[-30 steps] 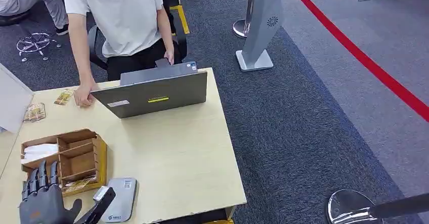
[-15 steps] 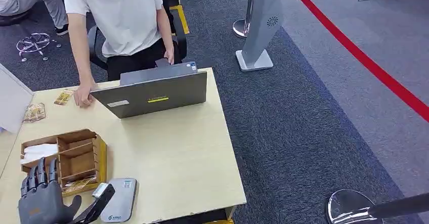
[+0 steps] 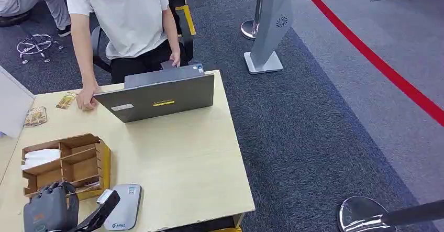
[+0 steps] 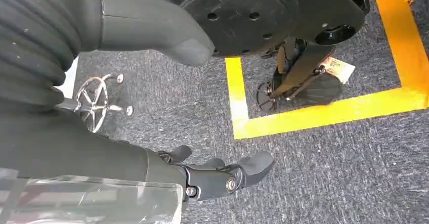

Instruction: Pass the card to the sensor for recognition and then transmit it.

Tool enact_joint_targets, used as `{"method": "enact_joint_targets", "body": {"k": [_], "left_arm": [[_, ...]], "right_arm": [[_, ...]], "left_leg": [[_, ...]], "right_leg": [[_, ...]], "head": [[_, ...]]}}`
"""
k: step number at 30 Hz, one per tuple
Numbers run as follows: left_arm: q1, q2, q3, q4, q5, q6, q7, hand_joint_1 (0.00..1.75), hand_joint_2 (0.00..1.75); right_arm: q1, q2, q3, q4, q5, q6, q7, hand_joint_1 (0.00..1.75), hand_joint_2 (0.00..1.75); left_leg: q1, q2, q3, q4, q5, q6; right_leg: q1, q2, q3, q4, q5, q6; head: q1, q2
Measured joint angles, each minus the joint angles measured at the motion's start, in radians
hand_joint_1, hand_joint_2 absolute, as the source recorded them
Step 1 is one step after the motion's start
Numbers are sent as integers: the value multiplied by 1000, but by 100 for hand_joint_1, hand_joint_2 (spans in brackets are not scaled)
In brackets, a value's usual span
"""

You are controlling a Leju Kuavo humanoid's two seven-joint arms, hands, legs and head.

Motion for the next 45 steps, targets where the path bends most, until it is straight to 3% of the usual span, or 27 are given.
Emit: {"method": "enact_joint_targets", "body": {"k": [22,31,33,35,38,40,45], "left_arm": [[-20,8,7,-23,28,-17,-19,175,175],[-70,43,-9,-208,26,-164,-20,175,175],[-107,77,-34,-270,47,-245,-20,175,175],[-173,128,-74,-341,105,-369,-17,175,175],[-288,213,-119,-420,201,-463,-10,175,175],[-370,249,-133,-447,230,-488,5,175,175],[-524,262,-150,-446,187,-463,51,175,175]], "right_arm": [[-2,0,-12,-10,-3,10,-2,0,175],[1,0,-18,-15,-18,10,2,0,175],[1,0,-18,-16,-21,10,4,0,175],[1,0,-22,-16,-18,13,6,0,175],[-1,0,-39,-14,6,25,-1,0,175],[-3,0,-51,-12,26,36,-6,0,175],[-11,0,-66,-5,75,56,-21,0,175]], "left_leg": [[0,0,0,0,0,0],[0,0,0,0,1,-1],[0,-2,0,0,1,-1],[0,-2,0,0,2,-2],[1,-2,0,0,3,-3],[1,-2,0,0,3,-4],[1,-2,0,0,3,-4]], "right_leg": [[0,0,0,0,0,0],[1,0,0,0,0,0],[1,-2,-1,0,0,0],[1,-2,0,0,1,-1],[2,-2,-1,0,2,-3],[2,-2,-1,1,2,-3],[2,-1,-1,1,2,-3]], "head": [[0,0],[0,0],[0,0],[0,0],[0,0],[0,0],[0,0]]}}
